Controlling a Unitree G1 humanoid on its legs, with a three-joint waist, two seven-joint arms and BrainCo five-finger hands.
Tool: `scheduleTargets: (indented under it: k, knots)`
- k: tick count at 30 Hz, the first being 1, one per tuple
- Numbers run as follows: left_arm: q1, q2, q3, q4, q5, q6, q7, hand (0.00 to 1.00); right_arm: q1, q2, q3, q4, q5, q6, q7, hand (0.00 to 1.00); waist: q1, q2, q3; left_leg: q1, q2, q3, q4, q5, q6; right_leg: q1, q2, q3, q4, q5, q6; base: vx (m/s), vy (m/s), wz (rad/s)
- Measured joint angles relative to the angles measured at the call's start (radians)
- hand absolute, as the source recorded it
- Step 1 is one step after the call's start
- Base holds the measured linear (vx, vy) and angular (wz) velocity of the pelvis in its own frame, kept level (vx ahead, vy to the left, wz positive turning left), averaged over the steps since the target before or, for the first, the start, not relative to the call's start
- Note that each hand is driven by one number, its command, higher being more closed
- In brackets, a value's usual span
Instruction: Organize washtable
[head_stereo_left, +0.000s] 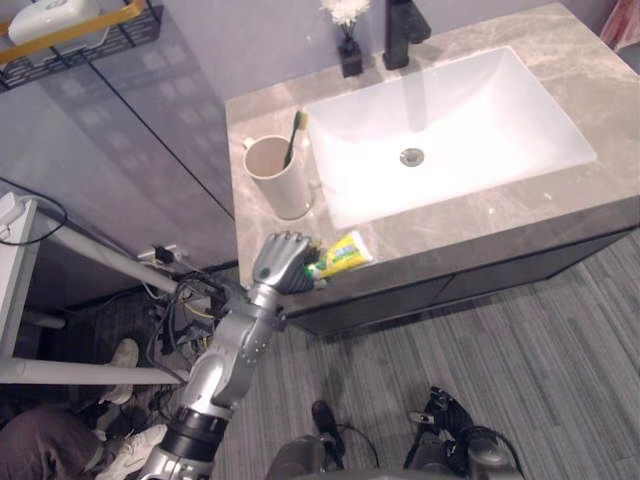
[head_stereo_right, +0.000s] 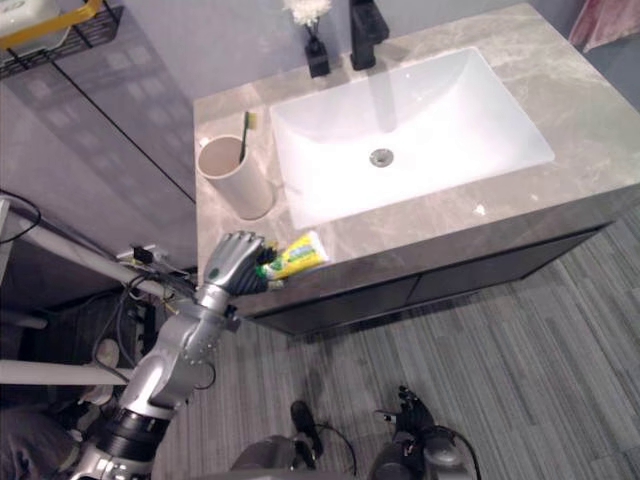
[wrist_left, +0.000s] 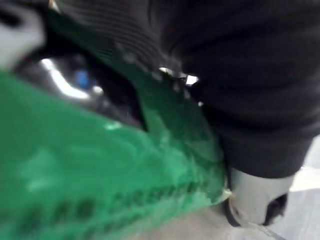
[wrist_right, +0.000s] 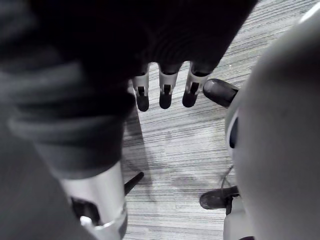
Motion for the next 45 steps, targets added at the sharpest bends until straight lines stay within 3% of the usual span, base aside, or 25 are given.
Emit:
scheduleTargets:
  k: [9, 24, 30, 33, 39, 45]
  knots:
    - [-0.006, 0.029, -0.012, 0.005, 0.000, -0.018, 0.039, 1.00, 0.000, -0.003, -0.001, -0.011, 0.012, -0.004, -0.004, 0.00, 0.001, -0.001, 0.022, -0.007, -0.003, 0.002, -0.015, 0.001, 0.000, -0.017, 0.000, 0.003, 0.000, 0.004, 0.000, 0.00, 0.000, -0.01]
    - [-0.008, 0.037, -0.022, 0.006, -0.038, -0.032, 0.038, 1.00, -0.001, 0.006, -0.003, -0.010, 0.011, -0.006, -0.005, 0.00, -0.001, -0.013, 0.030, 0.003, -0.006, -0.005, -0.015, 0.007, 0.004, 0.000, -0.009, -0.005, -0.002, 0.005, 0.001, 0.00, 0.000, 0.01]
    - [-0.010, 0.004, 0.000, -0.075, -0.158, 0.004, 0.038, 1.00, 0.000, 0.007, -0.003, -0.007, 0.009, -0.003, -0.004, 0.00, 0.000, -0.013, 0.031, 0.017, -0.016, -0.012, -0.016, 0.007, 0.004, 0.023, -0.016, -0.016, -0.004, 0.006, 0.003, -0.01, 0.013, 0.06]
    - [-0.010, -0.012, 0.009, -0.131, -0.232, 0.003, 0.037, 1.00, 0.000, 0.007, -0.005, -0.004, 0.007, -0.001, -0.004, 0.00, 0.002, -0.013, 0.030, 0.034, -0.021, -0.022, -0.018, 0.008, 0.006, 0.047, -0.017, -0.030, -0.005, 0.006, 0.003, 0.00, 0.007, 0.12]
    - [-0.009, -0.087, 0.073, -0.225, -0.496, -0.013, 0.036, 1.00, 0.019, 0.013, -0.027, -0.004, -0.009, -0.002, 0.000, 0.00, 0.030, -0.011, 0.029, 0.071, -0.022, -0.028, -0.025, 0.009, 0.006, 0.086, -0.023, -0.037, -0.007, 0.003, 0.006, -0.02, 0.004, 0.04]
    - [-0.011, -0.141, 0.108, -0.245, -0.585, -0.027, 0.043, 1.00, 0.036, 0.014, -0.029, -0.003, -0.010, -0.003, 0.023, 0.00, 0.030, -0.010, -0.005, 0.087, -0.029, -0.037, -0.037, 0.015, 0.015, 0.111, -0.028, -0.057, -0.007, 0.002, 0.010, -0.03, 0.000, 0.09]
